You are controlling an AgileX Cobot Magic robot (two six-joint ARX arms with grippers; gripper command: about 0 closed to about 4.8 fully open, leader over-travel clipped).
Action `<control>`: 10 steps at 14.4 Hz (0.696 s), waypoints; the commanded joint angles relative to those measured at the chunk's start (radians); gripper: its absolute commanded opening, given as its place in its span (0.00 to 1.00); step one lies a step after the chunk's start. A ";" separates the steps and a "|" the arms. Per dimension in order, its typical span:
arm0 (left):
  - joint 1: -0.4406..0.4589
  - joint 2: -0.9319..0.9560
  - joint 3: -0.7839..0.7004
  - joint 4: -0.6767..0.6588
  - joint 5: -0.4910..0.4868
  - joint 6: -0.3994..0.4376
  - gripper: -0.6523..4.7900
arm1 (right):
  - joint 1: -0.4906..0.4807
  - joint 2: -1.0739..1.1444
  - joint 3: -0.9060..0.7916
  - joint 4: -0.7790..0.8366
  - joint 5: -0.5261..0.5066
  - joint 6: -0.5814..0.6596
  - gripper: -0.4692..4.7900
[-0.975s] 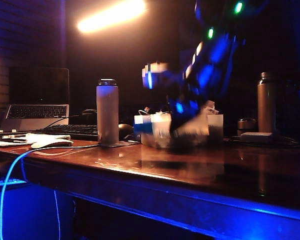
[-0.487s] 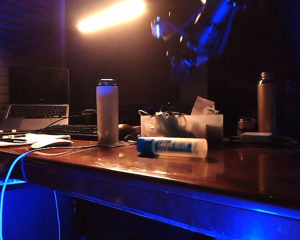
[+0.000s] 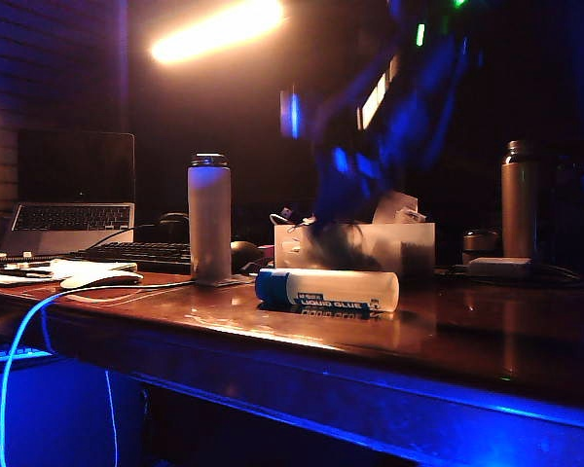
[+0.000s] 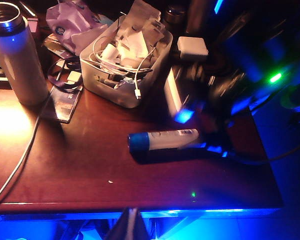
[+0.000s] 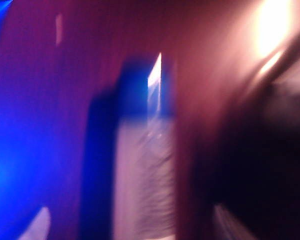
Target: Pick up the liquid glue and place it into the translucent box.
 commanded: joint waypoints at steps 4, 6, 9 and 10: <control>0.000 -0.003 0.004 0.009 0.007 -0.001 0.11 | 0.002 0.079 0.005 0.027 -0.031 0.009 0.90; 0.000 -0.003 0.004 0.009 0.007 -0.001 0.11 | 0.002 0.109 0.005 0.058 -0.024 0.033 0.88; 0.000 -0.003 0.004 0.009 0.007 -0.001 0.11 | 0.002 0.138 0.005 0.067 0.006 0.039 0.86; 0.000 -0.003 0.004 0.009 0.007 -0.001 0.11 | 0.002 0.142 0.005 0.068 0.029 0.052 0.77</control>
